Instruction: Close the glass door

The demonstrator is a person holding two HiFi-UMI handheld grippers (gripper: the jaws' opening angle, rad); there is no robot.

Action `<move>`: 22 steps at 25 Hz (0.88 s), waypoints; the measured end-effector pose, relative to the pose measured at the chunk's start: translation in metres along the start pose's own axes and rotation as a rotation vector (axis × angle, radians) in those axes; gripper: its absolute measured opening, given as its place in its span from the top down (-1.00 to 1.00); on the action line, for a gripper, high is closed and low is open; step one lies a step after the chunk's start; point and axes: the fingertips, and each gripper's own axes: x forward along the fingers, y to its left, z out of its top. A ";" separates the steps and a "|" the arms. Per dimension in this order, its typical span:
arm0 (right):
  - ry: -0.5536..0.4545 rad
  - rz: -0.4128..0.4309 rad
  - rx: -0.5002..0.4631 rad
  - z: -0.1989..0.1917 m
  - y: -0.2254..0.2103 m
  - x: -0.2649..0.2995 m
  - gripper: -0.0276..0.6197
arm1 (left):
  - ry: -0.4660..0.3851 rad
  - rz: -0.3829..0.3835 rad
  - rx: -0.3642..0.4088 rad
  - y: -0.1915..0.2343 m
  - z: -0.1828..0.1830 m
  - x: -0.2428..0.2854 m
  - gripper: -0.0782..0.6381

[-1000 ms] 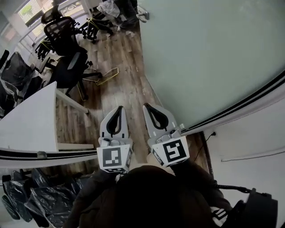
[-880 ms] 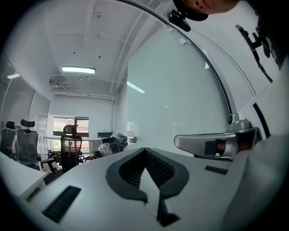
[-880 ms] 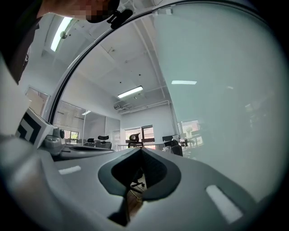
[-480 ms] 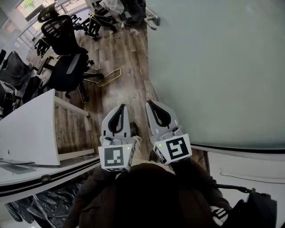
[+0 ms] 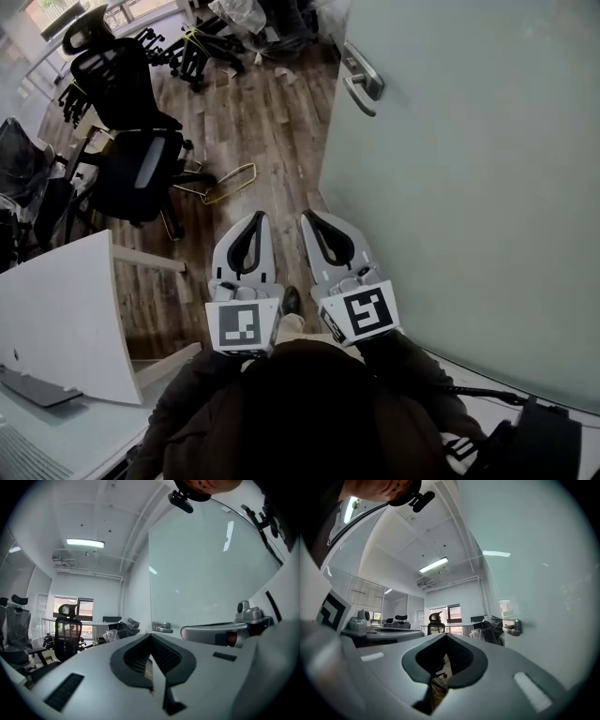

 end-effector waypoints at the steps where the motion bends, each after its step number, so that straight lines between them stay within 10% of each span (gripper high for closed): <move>1: 0.001 -0.009 -0.004 0.004 -0.006 0.013 0.91 | 0.003 -0.009 -0.003 0.008 0.003 0.012 0.79; 22: -0.127 -0.174 -0.121 0.060 -0.149 0.142 0.91 | -0.005 -0.184 0.010 0.035 0.009 0.228 0.79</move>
